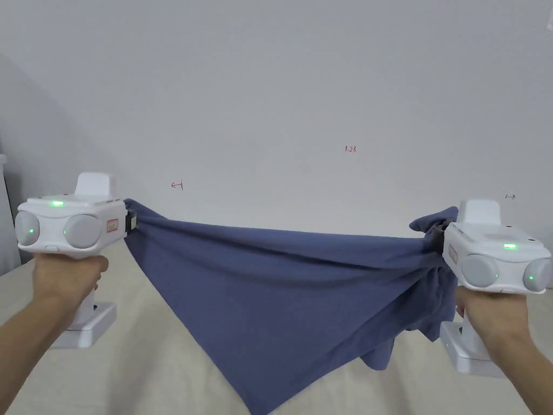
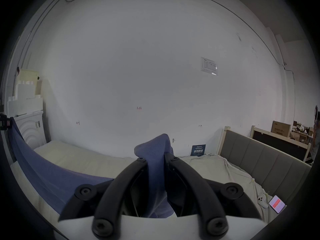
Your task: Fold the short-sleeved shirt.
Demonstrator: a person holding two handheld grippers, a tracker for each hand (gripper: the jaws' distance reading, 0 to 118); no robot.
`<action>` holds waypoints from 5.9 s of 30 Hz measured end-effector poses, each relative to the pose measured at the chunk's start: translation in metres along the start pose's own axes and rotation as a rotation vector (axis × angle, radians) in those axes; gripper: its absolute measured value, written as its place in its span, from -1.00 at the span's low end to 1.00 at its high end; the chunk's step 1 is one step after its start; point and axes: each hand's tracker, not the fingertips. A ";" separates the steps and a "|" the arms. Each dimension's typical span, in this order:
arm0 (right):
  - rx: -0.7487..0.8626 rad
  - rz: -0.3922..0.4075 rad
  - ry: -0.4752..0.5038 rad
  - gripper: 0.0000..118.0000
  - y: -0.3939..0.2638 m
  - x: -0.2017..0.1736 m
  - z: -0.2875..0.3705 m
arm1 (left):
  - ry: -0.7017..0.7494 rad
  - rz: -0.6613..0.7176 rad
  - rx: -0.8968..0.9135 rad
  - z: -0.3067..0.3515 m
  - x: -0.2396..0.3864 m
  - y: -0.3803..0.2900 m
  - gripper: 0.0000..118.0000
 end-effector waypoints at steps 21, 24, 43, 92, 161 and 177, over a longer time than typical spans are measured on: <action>-0.115 0.049 0.032 -0.79 -0.162 -0.001 0.088 | -0.069 -0.079 -0.094 0.065 -0.003 -0.170 -1.00; -0.146 0.051 0.011 -0.79 -0.199 -0.001 0.124 | -0.071 -0.057 -0.122 0.085 -0.015 -0.210 -1.00; -0.387 0.085 -0.066 -0.80 -0.351 0.009 0.279 | -0.038 0.007 -0.384 0.224 -0.027 -0.391 -1.00; -0.198 -0.001 0.133 -0.98 -0.266 -0.051 0.299 | -0.119 0.211 -0.342 0.236 -0.063 -0.341 -1.00; -0.870 0.078 0.227 0.03 -0.338 0.021 0.010 | -0.126 0.106 -0.518 0.197 0.007 -0.328 -1.00; -0.537 0.023 0.235 -0.86 -0.270 0.036 0.084 | -0.138 0.115 -0.462 0.192 -0.008 -0.319 -1.00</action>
